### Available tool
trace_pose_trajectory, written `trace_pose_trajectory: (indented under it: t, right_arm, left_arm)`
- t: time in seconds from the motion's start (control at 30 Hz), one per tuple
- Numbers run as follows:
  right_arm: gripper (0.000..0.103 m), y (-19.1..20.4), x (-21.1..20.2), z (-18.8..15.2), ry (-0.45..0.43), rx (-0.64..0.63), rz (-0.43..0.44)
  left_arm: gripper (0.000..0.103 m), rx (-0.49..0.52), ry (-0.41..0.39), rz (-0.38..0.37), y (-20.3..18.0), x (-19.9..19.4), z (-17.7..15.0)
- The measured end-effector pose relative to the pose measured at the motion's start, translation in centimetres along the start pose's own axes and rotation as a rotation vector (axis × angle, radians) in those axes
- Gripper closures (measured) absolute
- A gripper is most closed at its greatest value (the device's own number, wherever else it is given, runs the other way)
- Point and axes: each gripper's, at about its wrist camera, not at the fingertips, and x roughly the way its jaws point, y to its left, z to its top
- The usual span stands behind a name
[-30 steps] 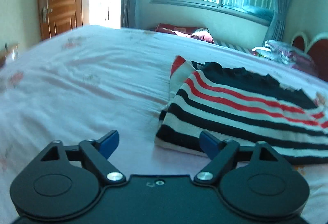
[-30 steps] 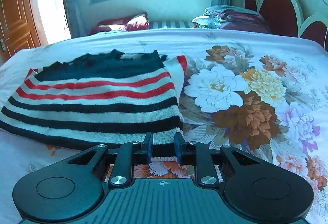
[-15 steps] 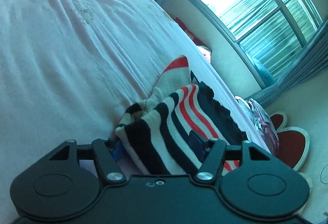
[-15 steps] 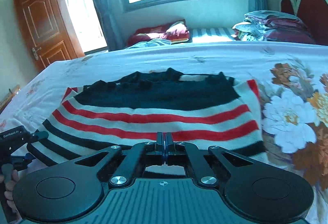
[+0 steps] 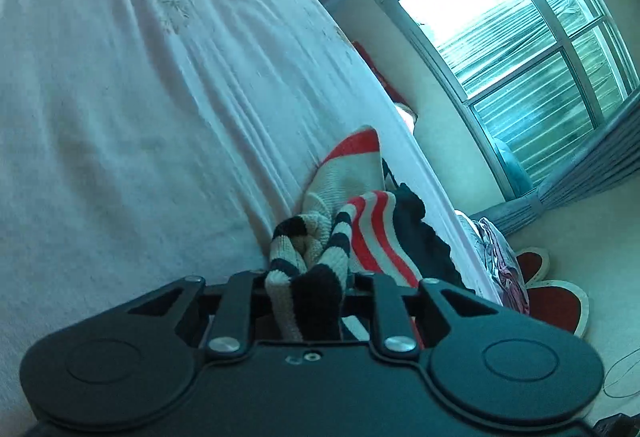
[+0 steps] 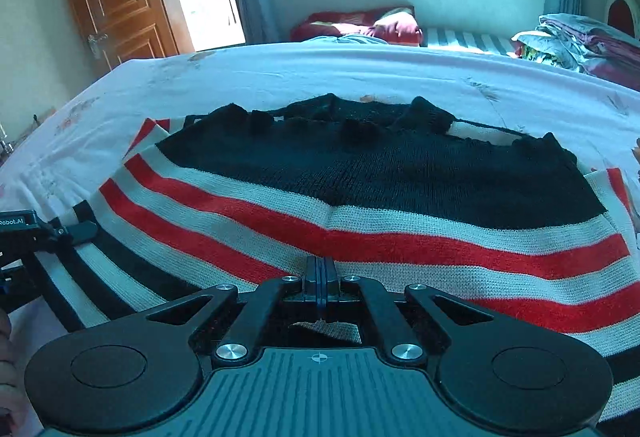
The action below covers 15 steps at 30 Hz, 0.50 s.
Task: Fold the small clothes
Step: 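Grasp the sweater edge with the left tool while the right tool grasps its side, then lift and fold the held sweater half over the other half with both tools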
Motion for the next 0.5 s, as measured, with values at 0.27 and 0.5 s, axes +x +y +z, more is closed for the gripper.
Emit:
trace_pose_trajectory:
  t: [0.27, 0.5]
  right_arm:
    - [0.103, -1.4, 0.1, 0.0, -0.014, 0.026, 0.052]
    - [0.103, -8.3, -6.0, 0.5, -0.164, 0.228, 0.066]
  left_arm:
    - [0.085, 0.161, -0.043, 0.01, -4.1, -2.1, -0.1]
    - [0.086, 0.404, -0.017, -0.103, -15.8, -4.1, -2.6]
